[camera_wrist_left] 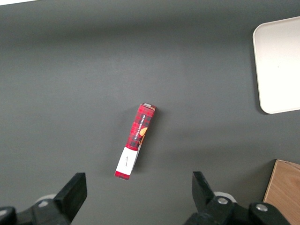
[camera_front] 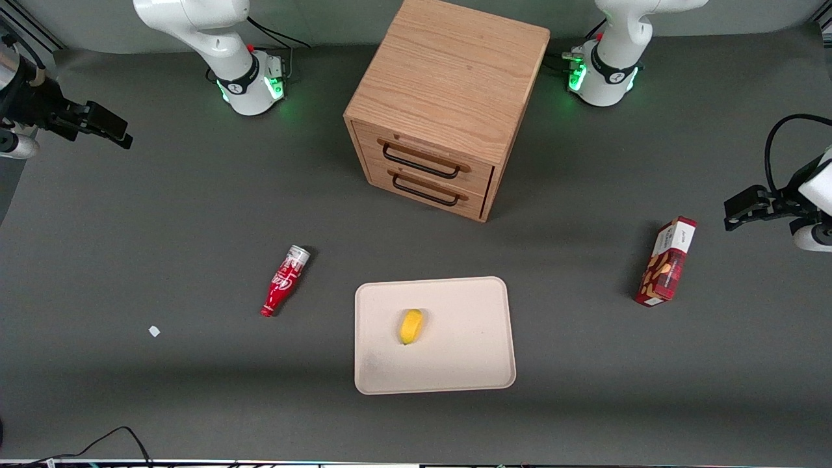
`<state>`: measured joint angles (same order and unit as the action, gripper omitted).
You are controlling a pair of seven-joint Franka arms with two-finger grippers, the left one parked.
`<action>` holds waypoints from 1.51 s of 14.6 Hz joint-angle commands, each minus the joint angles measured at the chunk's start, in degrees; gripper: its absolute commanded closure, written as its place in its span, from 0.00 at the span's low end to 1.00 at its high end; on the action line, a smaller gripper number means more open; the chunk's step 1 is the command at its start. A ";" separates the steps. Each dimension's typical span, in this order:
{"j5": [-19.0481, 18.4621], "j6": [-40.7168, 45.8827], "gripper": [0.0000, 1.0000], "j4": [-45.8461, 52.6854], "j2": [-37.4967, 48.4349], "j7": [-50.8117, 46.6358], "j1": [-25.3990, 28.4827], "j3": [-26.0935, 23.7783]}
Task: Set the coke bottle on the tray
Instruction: 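Move the right gripper, open, over the red Coca-Cola bottle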
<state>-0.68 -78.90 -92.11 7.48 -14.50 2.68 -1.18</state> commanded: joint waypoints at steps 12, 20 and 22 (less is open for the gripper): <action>2.86 1.12 0.00 16.50 -12.72 -4.36 0.83 -4.88; 5.34 -18.97 0.00 12.49 -34.00 -24.76 1.10 -10.33; 4.90 -26.09 0.00 7.85 -36.73 -26.63 1.27 -10.51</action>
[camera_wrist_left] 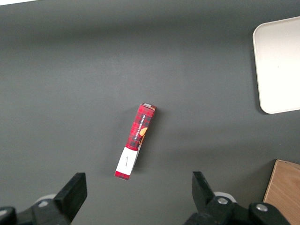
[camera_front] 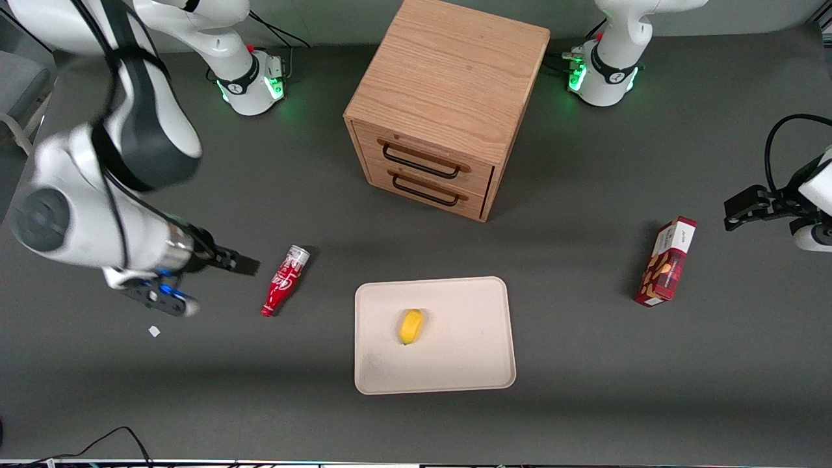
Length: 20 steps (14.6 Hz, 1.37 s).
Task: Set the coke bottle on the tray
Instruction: 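Lower the right gripper and close it around the bottle's body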
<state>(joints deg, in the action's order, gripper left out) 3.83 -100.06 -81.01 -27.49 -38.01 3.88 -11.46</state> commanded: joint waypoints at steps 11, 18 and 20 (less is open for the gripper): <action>-4.09 -29.39 0.00 -21.55 -7.84 -7.25 -0.28 -0.06; -8.57 -33.10 1.00 -25.60 -7.58 -7.17 -0.19 -0.15; -8.66 -32.75 1.00 -25.52 -6.71 -7.17 -0.02 -0.32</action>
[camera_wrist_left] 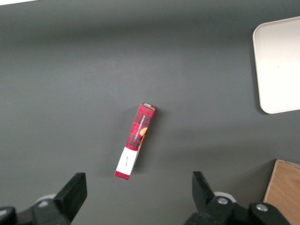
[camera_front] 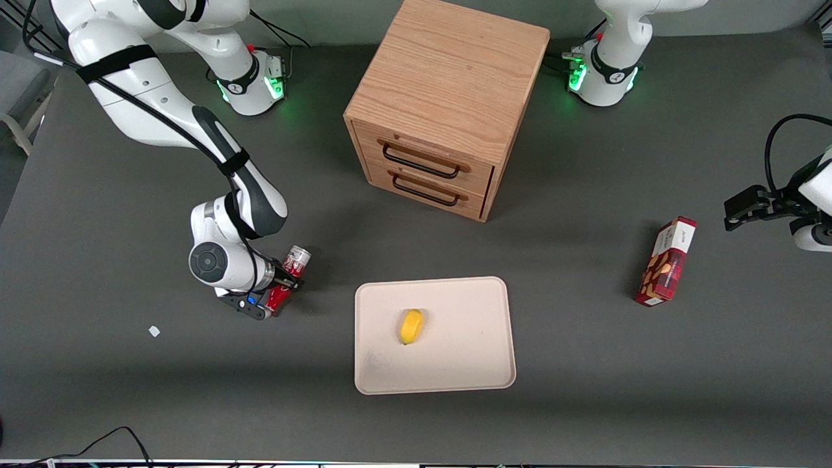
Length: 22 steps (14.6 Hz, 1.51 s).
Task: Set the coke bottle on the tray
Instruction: 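Lower the right gripper and close it around the bottle's body, then lift the bottle and carry it toward the white tray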
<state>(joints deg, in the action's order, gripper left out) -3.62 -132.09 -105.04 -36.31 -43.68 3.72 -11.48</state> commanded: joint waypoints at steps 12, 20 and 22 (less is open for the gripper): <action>-1.04 27.66 1.00 27.22 8.29 10.46 0.40 -9.07; -1.30 15.65 1.00 43.96 -13.94 10.54 4.53 -13.92; -1.48 11.78 1.00 43.87 -17.64 10.46 5.58 -13.39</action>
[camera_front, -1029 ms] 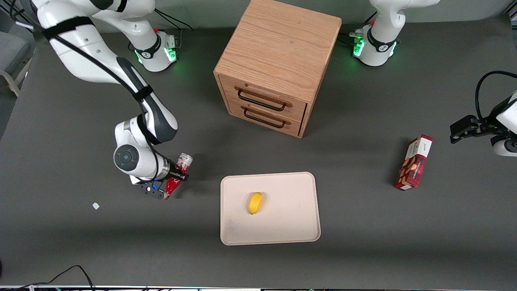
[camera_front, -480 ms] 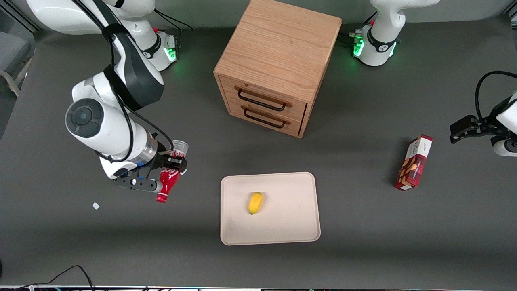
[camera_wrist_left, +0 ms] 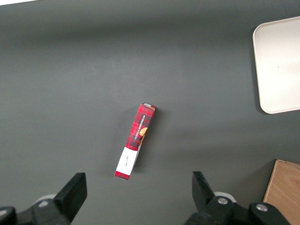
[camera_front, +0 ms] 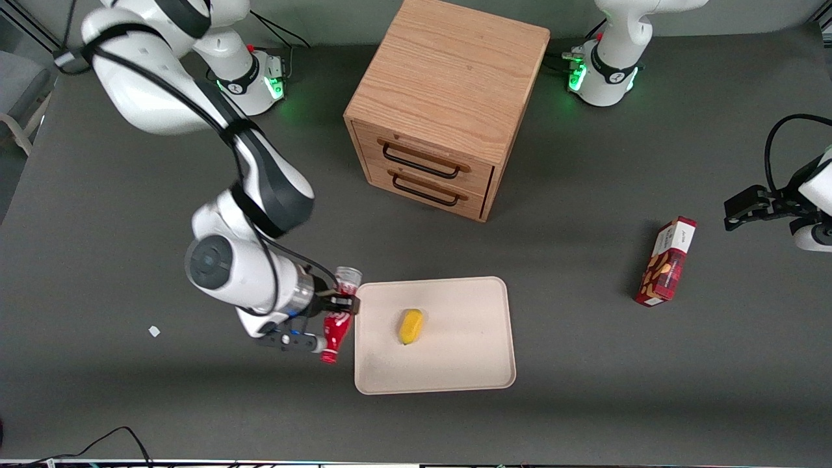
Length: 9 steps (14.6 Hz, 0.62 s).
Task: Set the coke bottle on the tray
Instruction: 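Lower the bottle onto the tray beside the lemon and open the right gripper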
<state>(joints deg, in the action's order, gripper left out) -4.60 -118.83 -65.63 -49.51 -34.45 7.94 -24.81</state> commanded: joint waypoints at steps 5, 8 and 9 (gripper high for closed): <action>-2.61 -8.78 1.00 4.29 -10.08 0.35 3.05 1.42; -2.69 -9.75 1.00 3.85 -11.22 -0.27 3.05 1.87; -2.69 -10.19 1.00 3.84 -11.57 -0.27 2.96 1.87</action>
<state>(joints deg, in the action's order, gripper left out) -6.52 -128.44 -64.26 -59.78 -34.23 10.35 -22.96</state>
